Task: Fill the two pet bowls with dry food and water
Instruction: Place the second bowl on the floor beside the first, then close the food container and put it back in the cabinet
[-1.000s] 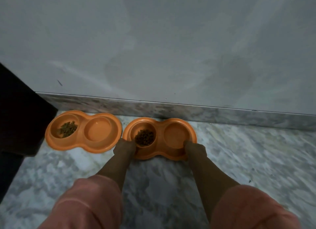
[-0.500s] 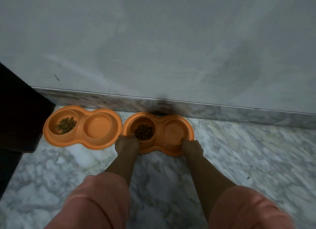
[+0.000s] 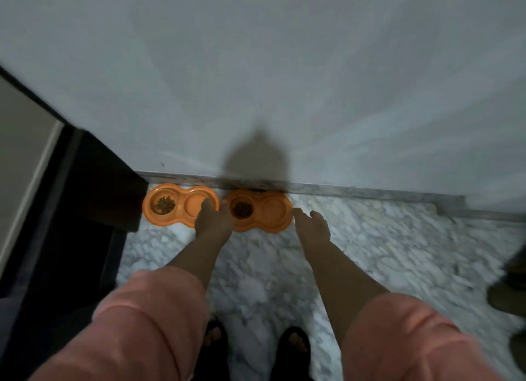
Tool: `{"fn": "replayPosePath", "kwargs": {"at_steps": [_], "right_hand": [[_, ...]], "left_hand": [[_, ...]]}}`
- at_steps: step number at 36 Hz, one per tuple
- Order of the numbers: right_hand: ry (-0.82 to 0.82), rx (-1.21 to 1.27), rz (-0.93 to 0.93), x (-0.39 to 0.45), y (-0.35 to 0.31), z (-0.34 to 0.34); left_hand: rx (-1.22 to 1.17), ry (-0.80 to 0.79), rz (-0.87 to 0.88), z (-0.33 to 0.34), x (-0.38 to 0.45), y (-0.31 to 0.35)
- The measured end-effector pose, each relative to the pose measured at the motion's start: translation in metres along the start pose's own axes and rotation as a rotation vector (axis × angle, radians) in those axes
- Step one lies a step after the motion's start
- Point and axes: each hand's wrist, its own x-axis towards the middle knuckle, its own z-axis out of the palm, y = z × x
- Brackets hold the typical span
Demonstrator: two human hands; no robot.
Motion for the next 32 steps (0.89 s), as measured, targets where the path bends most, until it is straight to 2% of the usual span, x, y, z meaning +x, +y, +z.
{"fn": "replayPosePath", "kwargs": {"at_steps": [11,18,25,32], "right_hand": [[0.039,0.093,-0.182,-0.223,-0.104,-0.108],[0.069,0.116,-0.298,-0.334,-0.135,-0.152],[0.066,0.111,-0.479,-0.438,-0.134,-0.171],[-0.079,0.101,-0.64,-0.532,-0.11,-0.147]], "left_hand": [[-0.105,-0.007,0.2,-0.151,-0.194,0.108],[-0.107,-0.013,0.315,-0.236,-0.287,0.147],[-0.272,0.071,0.416,-0.307,-0.381,0.122],[-0.423,0.197,0.403,-0.37,-0.444,0.039]]}}
